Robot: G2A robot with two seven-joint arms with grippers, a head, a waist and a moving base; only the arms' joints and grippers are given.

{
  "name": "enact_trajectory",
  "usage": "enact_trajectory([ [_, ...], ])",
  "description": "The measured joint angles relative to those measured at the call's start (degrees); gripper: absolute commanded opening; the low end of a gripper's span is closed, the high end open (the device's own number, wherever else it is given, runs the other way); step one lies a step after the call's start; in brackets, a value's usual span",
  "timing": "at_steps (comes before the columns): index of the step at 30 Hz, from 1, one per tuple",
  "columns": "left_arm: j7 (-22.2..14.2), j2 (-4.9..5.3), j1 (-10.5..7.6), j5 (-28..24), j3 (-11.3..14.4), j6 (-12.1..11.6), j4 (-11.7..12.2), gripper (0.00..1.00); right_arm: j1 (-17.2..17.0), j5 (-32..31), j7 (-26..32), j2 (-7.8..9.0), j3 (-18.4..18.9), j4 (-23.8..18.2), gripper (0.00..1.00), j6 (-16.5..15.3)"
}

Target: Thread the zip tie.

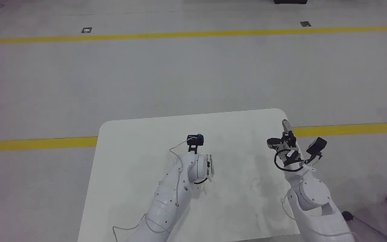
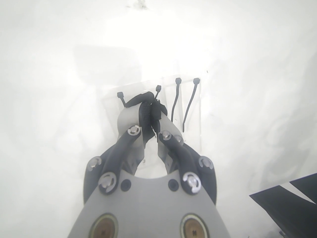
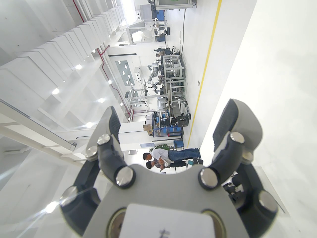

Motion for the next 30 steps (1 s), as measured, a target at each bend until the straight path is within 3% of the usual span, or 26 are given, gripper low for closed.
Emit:
enact_trajectory([
  [6,-1.4,0.16,0.26,-0.6,1.3,0.0,-3.3,0.00,0.0,0.0,0.0,0.00,0.0,0.0,1.00,0.0],
  [18,-9.1,1.26,1.69,-2.3,3.1,0.0,-16.1,0.00,0.0,0.0,0.0,0.00,0.0,0.0,1.00,0.0],
  [24,-15.1,1.51,1.60,-2.1,3.8,0.0,-21.9,0.00,0.0,0.0,0.0,0.00,0.0,0.0,1.00,0.0],
  [30,-15.6,1.53,1.53,-1.8,4.0,0.0,-22.3,0.00,0.0,0.0,0.0,0.00,0.0,0.0,1.00,0.0],
])
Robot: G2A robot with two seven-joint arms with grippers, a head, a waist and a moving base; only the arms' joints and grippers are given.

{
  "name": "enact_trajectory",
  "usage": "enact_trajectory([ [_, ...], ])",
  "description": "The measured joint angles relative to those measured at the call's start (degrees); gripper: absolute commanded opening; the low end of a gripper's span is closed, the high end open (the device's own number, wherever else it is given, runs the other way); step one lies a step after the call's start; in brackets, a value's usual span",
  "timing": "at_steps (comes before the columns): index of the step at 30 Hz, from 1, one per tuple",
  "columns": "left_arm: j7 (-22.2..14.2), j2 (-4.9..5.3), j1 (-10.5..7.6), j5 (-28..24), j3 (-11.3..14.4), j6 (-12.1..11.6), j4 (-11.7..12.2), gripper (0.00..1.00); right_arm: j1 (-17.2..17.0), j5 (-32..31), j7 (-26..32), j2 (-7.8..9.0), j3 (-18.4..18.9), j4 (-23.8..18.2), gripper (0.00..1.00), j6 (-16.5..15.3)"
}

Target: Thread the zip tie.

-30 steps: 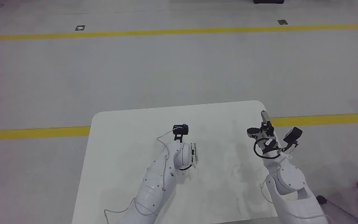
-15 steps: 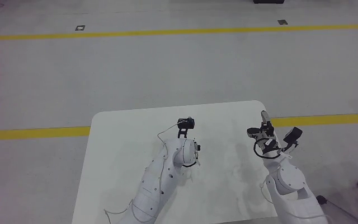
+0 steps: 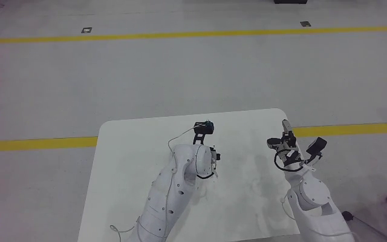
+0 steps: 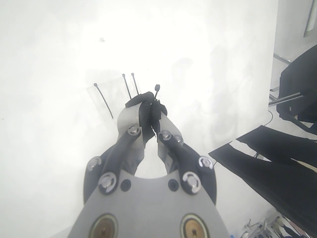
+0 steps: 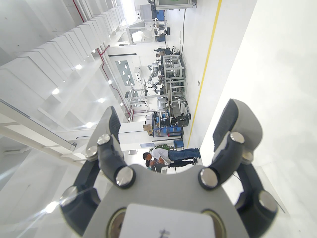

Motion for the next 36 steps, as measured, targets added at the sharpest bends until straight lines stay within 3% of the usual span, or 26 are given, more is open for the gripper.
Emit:
enact_trajectory([
  [4,1.5,0.38,0.29,-1.6,-0.4,-1.5,0.6,0.00,0.2,-1.0,1.0,0.07,0.0,-0.5,1.00,-1.0],
  [6,0.5,0.60,0.32,-4.1,-1.2,-3.2,-0.1,0.00,0.4,-4.6,4.1,0.28,0.3,-0.4,1.00,-5.0],
  [10,-6.1,1.35,-0.51,-11.9,-4.8,-7.5,-2.4,0.00,0.8,-11.9,12.9,0.79,1.3,3.1,1.00,-16.3],
  [13,-6.6,2.06,-1.09,-16.7,-5.9,-10.3,-1.8,0.00,2.2,-15.3,19.2,1.13,2.0,3.2,1.00,-20.7],
  [18,-6.4,3.87,-3.70,-24.7,-4.6,-12.5,0.7,0.00,4.1,-15.0,30.4,1.17,2.2,-0.2,1.00,-19.4],
  [20,-6.4,4.43,-4.97,-25.5,-3.8,-13.1,1.0,0.00,4.2,-13.7,34.5,1.10,2.3,0.0,1.00,-19.5],
  [33,-6.4,4.42,-4.89,-25.3,-3.8,-13.2,1.0,0.00,4.2,-13.8,33.8,1.10,2.3,0.1,1.00,-19.5],
  [36,-4.6,4.59,-4.32,-26.6,-3.7,-13.7,1.5,0.00,4.2,-13.8,33.6,1.08,2.3,0.2,1.00,-19.4],
])
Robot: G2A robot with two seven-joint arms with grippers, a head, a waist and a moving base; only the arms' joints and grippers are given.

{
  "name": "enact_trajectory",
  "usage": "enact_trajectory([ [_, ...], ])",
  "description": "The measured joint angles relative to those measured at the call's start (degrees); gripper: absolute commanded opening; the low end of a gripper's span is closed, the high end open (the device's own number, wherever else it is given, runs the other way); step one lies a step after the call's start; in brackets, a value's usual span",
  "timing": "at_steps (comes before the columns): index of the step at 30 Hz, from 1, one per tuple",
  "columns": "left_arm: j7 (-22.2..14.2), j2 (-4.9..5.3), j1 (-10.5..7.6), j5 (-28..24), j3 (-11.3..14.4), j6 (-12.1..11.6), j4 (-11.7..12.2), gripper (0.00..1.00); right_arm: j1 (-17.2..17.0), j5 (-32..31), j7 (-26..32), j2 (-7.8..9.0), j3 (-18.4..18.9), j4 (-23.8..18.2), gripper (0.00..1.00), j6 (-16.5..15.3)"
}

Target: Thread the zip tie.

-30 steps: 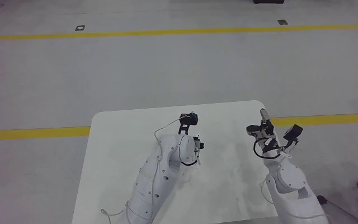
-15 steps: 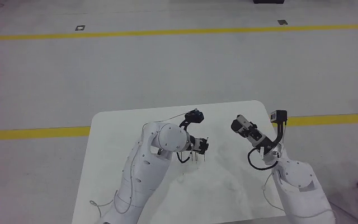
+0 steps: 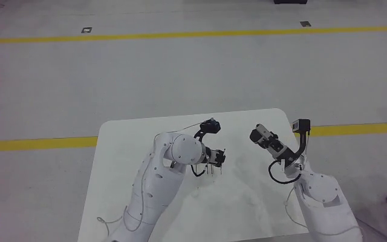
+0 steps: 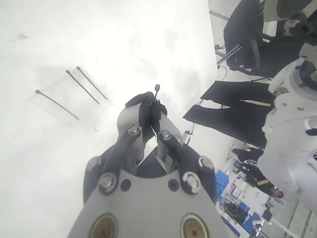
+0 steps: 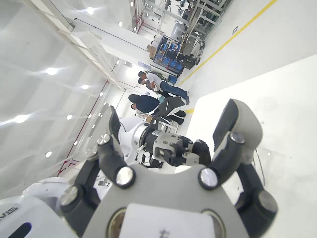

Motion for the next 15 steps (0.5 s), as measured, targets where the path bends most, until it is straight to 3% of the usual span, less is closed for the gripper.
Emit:
enact_trajectory([
  [6,-1.5,1.23,-0.23,-7.0,-4.0,-1.0,0.1,0.00,0.4,2.8,2.1,-0.10,0.6,1.8,1.00,-0.1],
  [15,-1.8,3.74,-0.18,-17.9,-7.3,-3.1,-0.1,0.00,1.9,9.6,14.4,-1.27,3.5,5.6,1.00,-0.1],
])
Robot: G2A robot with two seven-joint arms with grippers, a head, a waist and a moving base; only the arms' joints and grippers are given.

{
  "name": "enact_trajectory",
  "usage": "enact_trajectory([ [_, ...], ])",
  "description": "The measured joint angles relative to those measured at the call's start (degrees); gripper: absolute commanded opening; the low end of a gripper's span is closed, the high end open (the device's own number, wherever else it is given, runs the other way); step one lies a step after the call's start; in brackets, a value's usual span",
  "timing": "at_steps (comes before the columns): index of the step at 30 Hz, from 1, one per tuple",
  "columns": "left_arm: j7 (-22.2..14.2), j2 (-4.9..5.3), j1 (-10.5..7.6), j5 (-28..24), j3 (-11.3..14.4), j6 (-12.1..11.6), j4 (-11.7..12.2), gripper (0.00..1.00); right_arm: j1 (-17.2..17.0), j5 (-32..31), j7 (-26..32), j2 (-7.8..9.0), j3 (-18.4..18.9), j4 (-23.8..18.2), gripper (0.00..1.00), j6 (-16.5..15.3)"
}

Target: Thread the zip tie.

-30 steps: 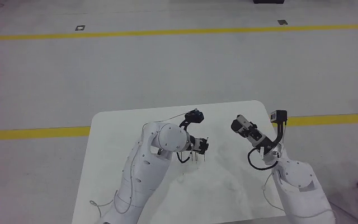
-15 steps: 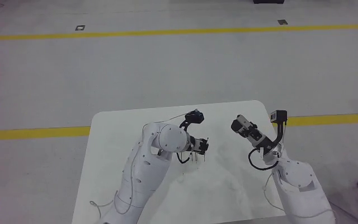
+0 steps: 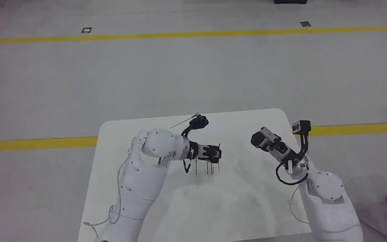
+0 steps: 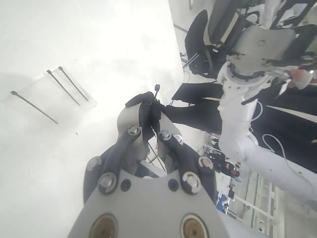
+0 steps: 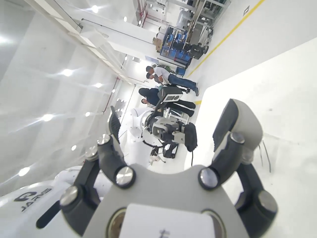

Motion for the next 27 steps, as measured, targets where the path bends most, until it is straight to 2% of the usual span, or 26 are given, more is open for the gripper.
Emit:
enact_trajectory([
  [4,0.0,1.39,-0.76,-7.3,0.9,-1.1,1.4,0.00,1.2,4.6,8.9,-1.43,1.5,2.2,1.00,0.0],
  [7,0.0,2.71,-2.06,-11.7,2.7,-1.4,2.7,0.00,2.5,5.0,14.5,-2.73,2.2,3.9,1.00,0.0],
  [13,0.0,5.34,-4.66,-19.2,6.7,-0.9,4.1,0.00,5.3,7.5,22.0,-5.73,2.1,6.2,1.00,0.0],
  [14,0.0,5.70,-5.21,-19.7,7.4,-0.6,4.4,0.00,5.3,7.9,22.5,-5.84,2.1,6.3,1.00,0.0],
  [16,0.0,5.99,-5.75,-19.4,8.2,-0.5,4.7,0.00,5.3,7.9,22.3,-5.82,2.1,6.3,1.00,0.0],
  [23,0.1,5.95,-5.62,-19.4,8.1,-0.6,4.6,0.00,5.3,7.8,22.2,-5.80,2.1,6.3,1.00,0.0],
  [25,0.7,6.01,-5.16,-21.0,8.6,-0.4,5.1,0.00,5.3,7.4,22.1,-5.78,1.5,5.6,1.00,0.0],
  [27,0.1,6.19,-5.63,-22.7,9.5,0.2,5.9,0.00,5.6,5.7,22.7,-5.72,0.9,5.3,1.00,0.0],
])
